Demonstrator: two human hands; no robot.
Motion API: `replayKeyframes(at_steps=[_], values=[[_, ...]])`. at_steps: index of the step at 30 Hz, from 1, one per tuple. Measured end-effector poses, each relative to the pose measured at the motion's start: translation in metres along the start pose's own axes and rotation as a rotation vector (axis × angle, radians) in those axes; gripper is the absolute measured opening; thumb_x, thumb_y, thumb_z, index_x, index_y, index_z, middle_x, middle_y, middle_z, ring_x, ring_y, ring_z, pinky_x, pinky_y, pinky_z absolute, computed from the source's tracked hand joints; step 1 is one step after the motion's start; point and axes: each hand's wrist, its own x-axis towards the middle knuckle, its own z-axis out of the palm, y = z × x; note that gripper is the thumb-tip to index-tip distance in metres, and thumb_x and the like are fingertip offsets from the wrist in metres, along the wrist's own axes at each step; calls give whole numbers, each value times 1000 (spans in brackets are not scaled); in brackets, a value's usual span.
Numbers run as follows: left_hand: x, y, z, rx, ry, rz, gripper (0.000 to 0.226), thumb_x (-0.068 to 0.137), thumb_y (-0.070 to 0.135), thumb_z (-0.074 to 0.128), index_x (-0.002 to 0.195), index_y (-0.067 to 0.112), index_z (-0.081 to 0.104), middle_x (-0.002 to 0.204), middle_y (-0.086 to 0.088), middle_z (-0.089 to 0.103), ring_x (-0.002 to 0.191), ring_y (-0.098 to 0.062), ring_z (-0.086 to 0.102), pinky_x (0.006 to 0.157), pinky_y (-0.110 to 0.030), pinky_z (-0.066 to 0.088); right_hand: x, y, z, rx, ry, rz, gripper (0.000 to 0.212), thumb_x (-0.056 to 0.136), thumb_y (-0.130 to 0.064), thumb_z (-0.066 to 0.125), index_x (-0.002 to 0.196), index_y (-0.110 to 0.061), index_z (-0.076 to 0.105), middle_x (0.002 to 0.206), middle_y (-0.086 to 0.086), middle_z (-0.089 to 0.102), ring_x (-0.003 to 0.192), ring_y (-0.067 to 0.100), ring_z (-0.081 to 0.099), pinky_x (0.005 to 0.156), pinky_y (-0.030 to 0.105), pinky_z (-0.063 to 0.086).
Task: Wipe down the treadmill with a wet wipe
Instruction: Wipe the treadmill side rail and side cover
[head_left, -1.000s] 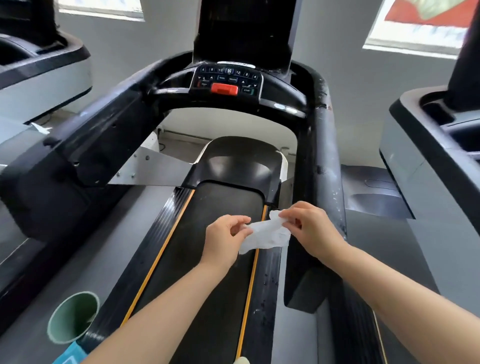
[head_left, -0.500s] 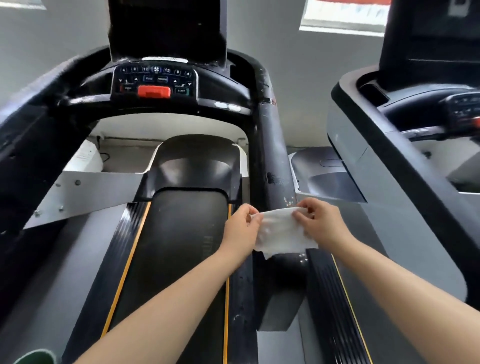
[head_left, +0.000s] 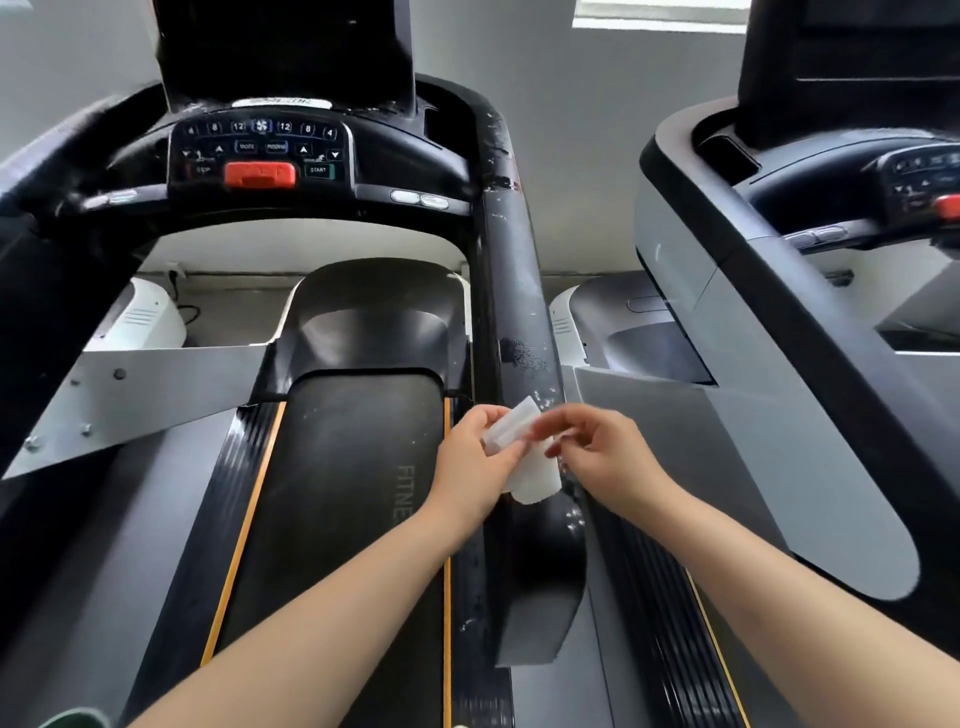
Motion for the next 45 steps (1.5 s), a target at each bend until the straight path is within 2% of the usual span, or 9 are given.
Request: replayKeyframes(at_steps=[4,9,18,23,27,30,32,36,45], values=[[-1,4,1,22,-124,31,22,88,3,60,81,24,64,79,5,63,74,-6,56,68,-17,44,11,8,-14,-34,-111,-19,38,84,-6,67,106,-34,54,113,-12,59,102,-1,56,87,18,46],[1,8,4,-25,-56,29,24,89,0,55,86,23,62,83,3,62,75,-7,55,65,-14,44,20,11,-21,116,-163,12,16,85,3,62,81,-11,61,71,-5,60,61,-3,54,65,12,44],[6,-9,18,118,93,-29,56,77,3,72,116,27,39,100,-1,62,89,-16,62,72,-22,53,48,37,-15,-17,-106,-82,28,85,3,58,73,-21,47,74,-1,51,40,1,47,42,18,44],[-13,-8,37,57,270,-167,32,80,1,67,100,19,50,101,-3,57,77,-12,57,50,-18,49,40,43,-18,-75,-245,-91,30,86,3,54,68,-21,58,76,2,59,35,5,52,41,20,44],[-33,-10,49,599,409,-183,30,82,17,69,107,24,55,118,7,53,95,-13,55,82,-25,45,36,48,-23,-460,-235,-327,26,82,1,58,95,-17,72,102,-7,59,85,13,59,74,33,52],[-49,-19,64,805,486,-57,43,86,21,65,127,17,51,140,3,40,129,-16,36,105,-20,26,37,61,-18,-657,-122,-656,37,58,11,73,90,-8,73,113,12,64,88,34,64,64,40,57],[-61,-27,71,811,495,-70,50,88,26,63,134,16,46,145,2,36,134,-14,30,107,-17,19,21,69,-10,-683,-214,-788,23,76,-8,69,99,-6,72,115,12,66,98,31,66,80,38,55],[-81,-47,73,733,376,-214,71,88,40,61,146,19,26,152,6,20,139,-10,18,109,-15,15,2,89,0,-921,-407,-778,70,101,-46,5,131,-7,54,138,10,51,128,26,48,111,35,27],[-88,-57,68,643,249,-319,77,82,34,71,146,27,27,145,11,36,135,-9,28,108,-25,27,50,82,6,-833,-440,-649,89,83,-62,-16,151,-11,11,159,1,3,146,18,-3,113,27,-12]])
